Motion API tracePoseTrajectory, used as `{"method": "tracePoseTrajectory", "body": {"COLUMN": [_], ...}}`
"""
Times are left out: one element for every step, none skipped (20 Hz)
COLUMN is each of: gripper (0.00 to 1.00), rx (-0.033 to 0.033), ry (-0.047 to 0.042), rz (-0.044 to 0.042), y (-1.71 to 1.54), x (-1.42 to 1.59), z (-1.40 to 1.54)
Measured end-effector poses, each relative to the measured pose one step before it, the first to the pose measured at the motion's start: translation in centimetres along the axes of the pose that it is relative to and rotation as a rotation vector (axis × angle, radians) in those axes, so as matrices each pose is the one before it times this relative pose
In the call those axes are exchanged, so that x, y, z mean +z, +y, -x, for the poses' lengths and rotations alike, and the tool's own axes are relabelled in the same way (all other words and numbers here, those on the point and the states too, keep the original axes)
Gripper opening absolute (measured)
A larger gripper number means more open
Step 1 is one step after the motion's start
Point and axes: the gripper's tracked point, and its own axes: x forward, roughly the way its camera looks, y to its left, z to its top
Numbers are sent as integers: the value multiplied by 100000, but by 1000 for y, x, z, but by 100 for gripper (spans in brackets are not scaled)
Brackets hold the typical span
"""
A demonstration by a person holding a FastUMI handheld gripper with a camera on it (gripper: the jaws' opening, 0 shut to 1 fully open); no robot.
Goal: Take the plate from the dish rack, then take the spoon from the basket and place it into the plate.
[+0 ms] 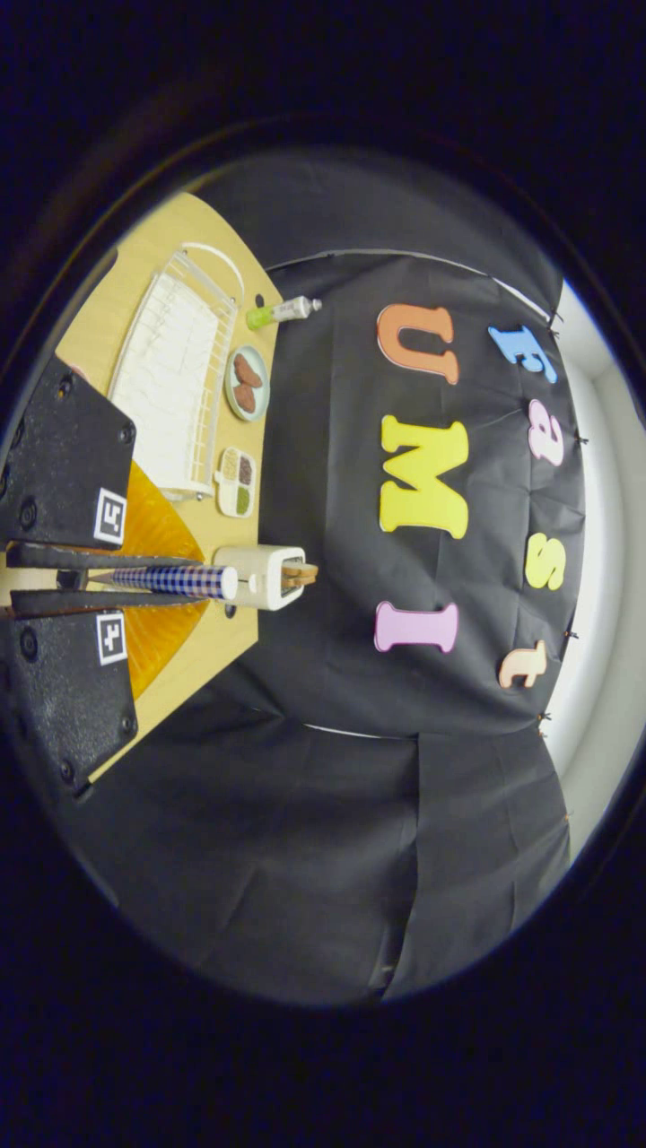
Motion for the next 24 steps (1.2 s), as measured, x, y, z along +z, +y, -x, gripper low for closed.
{"method": "tracePoseTrajectory", "body": {"gripper": [15,14,14,14,15,15,15,15,15,15,15,15,15,15,15,15,16,17,17,18,18,19,19,19], "rx": [1689,902,839,1178,2263,656,1016,1038,-12,639,496,730,-279,-559,233,324,401,-85,254,276,531,-525,-70,-178], "ry": [268,609,1264,2044,2006,1802,1051,1154,1281,1207,1230,696,453,176,0,345,472,435,241,164,-55,300,272,470], "rz": [-1110,-957,-641,-578,-726,-85,79,-394,-631,-927,-512,-415,97,305,34,168,229,370,-82,-393,-373,243,-24,-307], "y": [823,767,756,795,1246,874,713,873,602,801,922,853,657,538,585,592,426,279,202,92,240,-75,-189,-179], "x": [-1415,-1194,-1331,-1462,-1312,-1181,-1004,-942,-984,-856,-740,-643,-442,-327,-273,-259,-382,-223,-172,-157,-47,-31,-68,-24], "z": [828,590,383,152,12,-150,-217,-163,-414,-367,-270,-230,-225,-178,-107,-68,-162,-106,-120,-127,14,-21,-124,5]}}
